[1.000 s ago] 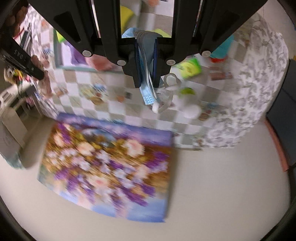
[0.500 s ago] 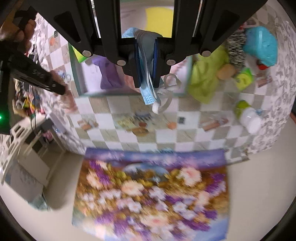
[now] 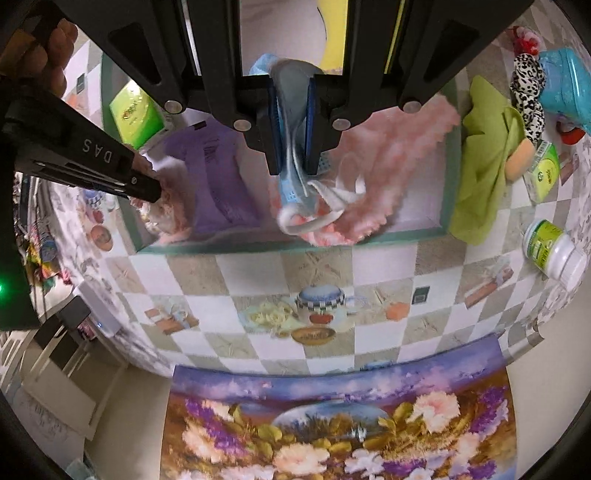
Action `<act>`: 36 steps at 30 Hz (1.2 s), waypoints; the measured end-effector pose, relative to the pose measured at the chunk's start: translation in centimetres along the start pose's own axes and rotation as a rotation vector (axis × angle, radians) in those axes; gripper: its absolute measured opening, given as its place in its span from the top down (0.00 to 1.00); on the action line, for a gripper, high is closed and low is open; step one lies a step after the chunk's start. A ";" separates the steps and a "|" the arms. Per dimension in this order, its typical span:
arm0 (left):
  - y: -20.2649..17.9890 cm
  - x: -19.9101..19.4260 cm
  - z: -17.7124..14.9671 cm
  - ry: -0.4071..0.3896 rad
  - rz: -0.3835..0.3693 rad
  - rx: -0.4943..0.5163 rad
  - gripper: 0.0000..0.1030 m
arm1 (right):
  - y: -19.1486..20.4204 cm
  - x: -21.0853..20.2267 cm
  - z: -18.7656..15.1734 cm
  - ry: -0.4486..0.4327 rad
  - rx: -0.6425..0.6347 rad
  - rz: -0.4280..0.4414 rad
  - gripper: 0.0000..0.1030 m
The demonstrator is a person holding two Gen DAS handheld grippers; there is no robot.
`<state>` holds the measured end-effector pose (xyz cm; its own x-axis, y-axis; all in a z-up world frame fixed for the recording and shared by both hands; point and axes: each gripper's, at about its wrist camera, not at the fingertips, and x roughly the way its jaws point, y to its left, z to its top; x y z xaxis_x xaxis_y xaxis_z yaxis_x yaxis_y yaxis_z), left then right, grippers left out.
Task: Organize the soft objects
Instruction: 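Carry the mask and floral cloth over the white tray and open both tools, then move both open tools back over the remaining pile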
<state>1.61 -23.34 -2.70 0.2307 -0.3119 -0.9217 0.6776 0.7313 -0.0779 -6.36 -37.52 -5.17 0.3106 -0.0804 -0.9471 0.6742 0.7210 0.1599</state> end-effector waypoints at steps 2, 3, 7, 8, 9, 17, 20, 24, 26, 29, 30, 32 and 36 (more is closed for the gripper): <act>0.0 0.8 -0.2 0.016 0.006 -0.001 0.88 | 0.0 0.4 0.0 0.008 0.001 0.004 0.82; 0.0 1.1 -0.3 0.022 0.012 0.001 0.88 | 0.0 0.5 -0.1 0.011 0.001 0.003 0.82; -0.1 1.3 -0.3 0.023 0.020 0.005 0.88 | 0.1 0.6 -0.1 0.015 0.004 0.003 0.79; -0.1 1.3 -0.3 0.025 0.015 0.002 0.88 | 0.1 0.6 -0.1 0.015 0.004 0.003 0.79; 0.0 1.2 -0.2 0.028 0.009 -0.003 0.87 | 0.1 0.6 -0.1 0.015 0.004 0.002 0.79; 0.5 -0.3 0.5 0.046 -0.035 -0.039 0.34 | 0.1 -1.1 0.6 -0.014 0.004 0.000 0.63; 0.9 -1.5 0.9 0.031 -0.034 -0.049 0.32 | 0.2 -2.2 0.8 -0.032 0.007 0.003 0.63; 1.9 -3.7 1.7 -0.001 -0.038 -0.074 0.29 | 0.4 -3.9 1.1 -0.063 0.007 0.008 0.63; 2.4 -5.0 2.1 -0.023 -0.043 -0.089 0.28 | 0.5 -5.1 1.1 -0.086 0.003 0.008 0.63; 3.3 -6.6 2.4 -0.057 -0.043 -0.112 0.28 | 1.0 -6.6 1.1 -0.116 -0.006 0.008 0.63; 3.6 -7.0 2.5 -0.066 -0.041 -0.120 0.28 | 1.2 -7.0 1.1 -0.125 -0.011 0.007 0.63; 4.2 -7.6 2.6 -0.079 -0.033 -0.132 0.27 | 1.6 -7.8 1.1 -0.143 -0.020 0.003 0.61; 5.3 -8.1 2.7 -0.102 -0.003 -0.153 0.13 | 2.0 -8.6 1.0 -0.161 -0.030 -0.034 0.43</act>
<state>5.21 -18.58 5.33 0.3040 -0.3682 -0.8786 0.5661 0.8116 -0.1442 -7.01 -36.03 3.58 0.3932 -0.2122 -0.8946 0.6662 0.7363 0.1182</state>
